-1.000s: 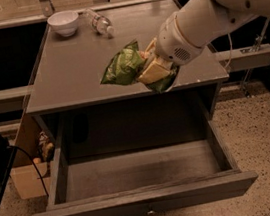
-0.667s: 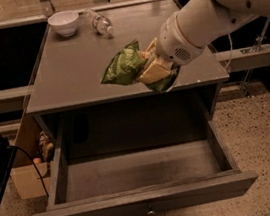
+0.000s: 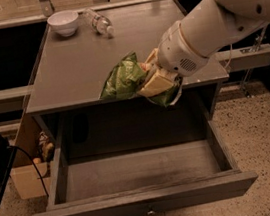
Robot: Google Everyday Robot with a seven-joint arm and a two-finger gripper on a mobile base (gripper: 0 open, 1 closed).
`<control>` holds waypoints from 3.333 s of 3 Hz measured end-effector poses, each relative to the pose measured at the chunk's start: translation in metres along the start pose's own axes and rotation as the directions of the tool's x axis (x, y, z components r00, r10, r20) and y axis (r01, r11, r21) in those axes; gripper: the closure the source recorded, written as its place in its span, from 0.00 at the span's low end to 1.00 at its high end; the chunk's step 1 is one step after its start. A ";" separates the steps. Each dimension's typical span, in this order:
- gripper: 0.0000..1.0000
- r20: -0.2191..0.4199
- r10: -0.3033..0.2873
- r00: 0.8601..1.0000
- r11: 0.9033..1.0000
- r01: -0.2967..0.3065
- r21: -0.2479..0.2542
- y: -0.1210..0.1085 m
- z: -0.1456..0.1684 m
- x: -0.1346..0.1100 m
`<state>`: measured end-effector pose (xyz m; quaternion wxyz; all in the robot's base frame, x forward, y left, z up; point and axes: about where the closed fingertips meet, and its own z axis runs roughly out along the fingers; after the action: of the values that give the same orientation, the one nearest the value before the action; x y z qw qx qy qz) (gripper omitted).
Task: Place green jalapeno chip bag into top drawer
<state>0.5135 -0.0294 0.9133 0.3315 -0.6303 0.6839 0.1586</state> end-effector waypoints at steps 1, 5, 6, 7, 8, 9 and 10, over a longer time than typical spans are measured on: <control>1.00 0.008 0.004 1.000 1.000 -0.004 -0.026 0.017 0.002 0.004; 1.00 0.069 0.006 0.998 0.999 -0.003 -0.042 0.055 0.063 0.057; 1.00 0.089 0.009 0.996 1.000 -0.007 -0.026 0.060 0.092 0.089; 1.00 0.104 0.000 0.995 1.000 0.002 -0.019 0.063 0.109 0.107; 1.00 0.097 -0.036 0.995 0.997 0.042 -0.066 0.083 0.159 0.150; 1.00 0.097 -0.036 0.995 0.997 0.043 -0.066 0.083 0.160 0.151; 1.00 0.097 -0.054 0.994 0.995 0.062 -0.076 0.082 0.167 0.154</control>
Offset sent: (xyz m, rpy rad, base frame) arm -0.0399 -0.0065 -0.0537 0.0620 0.0417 -0.0001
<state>0.4785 -0.0272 0.6736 0.3431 -0.6542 0.6420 0.2054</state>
